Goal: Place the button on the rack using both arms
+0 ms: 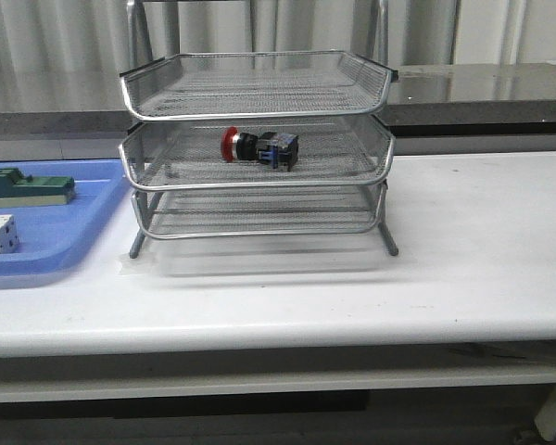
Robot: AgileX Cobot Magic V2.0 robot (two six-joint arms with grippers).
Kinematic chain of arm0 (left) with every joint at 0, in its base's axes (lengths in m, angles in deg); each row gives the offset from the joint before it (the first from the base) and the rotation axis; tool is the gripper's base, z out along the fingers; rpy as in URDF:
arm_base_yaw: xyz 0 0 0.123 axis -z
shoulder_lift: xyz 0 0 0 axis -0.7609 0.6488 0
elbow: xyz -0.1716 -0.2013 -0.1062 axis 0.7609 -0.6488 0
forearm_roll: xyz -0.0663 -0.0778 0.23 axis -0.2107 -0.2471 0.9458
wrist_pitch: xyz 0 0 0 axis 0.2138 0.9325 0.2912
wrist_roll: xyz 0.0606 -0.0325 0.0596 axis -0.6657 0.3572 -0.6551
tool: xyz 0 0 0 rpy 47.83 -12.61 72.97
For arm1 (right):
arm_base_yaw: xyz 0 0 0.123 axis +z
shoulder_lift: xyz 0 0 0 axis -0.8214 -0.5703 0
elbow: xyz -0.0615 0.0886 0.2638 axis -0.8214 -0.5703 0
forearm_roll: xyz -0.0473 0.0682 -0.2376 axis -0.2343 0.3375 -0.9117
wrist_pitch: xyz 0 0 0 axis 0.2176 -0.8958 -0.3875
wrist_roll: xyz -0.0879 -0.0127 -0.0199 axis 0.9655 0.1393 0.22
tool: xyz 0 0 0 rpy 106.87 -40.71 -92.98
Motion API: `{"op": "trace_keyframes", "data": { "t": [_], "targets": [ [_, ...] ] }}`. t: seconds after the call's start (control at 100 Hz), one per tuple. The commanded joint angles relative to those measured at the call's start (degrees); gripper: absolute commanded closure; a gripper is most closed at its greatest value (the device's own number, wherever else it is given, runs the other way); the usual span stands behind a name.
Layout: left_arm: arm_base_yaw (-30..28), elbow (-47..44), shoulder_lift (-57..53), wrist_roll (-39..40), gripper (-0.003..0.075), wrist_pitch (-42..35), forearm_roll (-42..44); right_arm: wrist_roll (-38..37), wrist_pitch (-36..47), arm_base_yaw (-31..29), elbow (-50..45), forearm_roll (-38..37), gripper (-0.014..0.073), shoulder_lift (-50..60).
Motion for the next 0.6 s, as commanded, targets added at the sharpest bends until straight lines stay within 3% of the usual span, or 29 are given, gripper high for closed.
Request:
{"op": "trace_keyframes", "data": {
  "t": [0.0, 0.26, 0.45, 0.59],
  "targets": [
    [-0.2, 1.6, 0.4, 0.6, 0.0741, -4.4, -0.7, 0.5, 3.7, -0.4, 1.4, 0.2, 0.0651, 0.0],
    [-0.2, 1.6, 0.4, 0.6, 0.0741, -4.4, -0.7, -0.9, 9.5, -0.4, -2.7, -1.2, 0.0651, 2.2],
    [-0.2, 1.6, 0.4, 0.6, 0.0741, -4.4, -0.7, -8.7, 18.8, -0.4, -10.7, -9.3, 0.0651, 9.6],
    [-0.2, 1.6, 0.4, 0.6, 0.0741, -4.4, -0.7, -11.1, 20.8, -0.4, -15.1, -13.0, 0.0651, 15.8]
  ]
}}
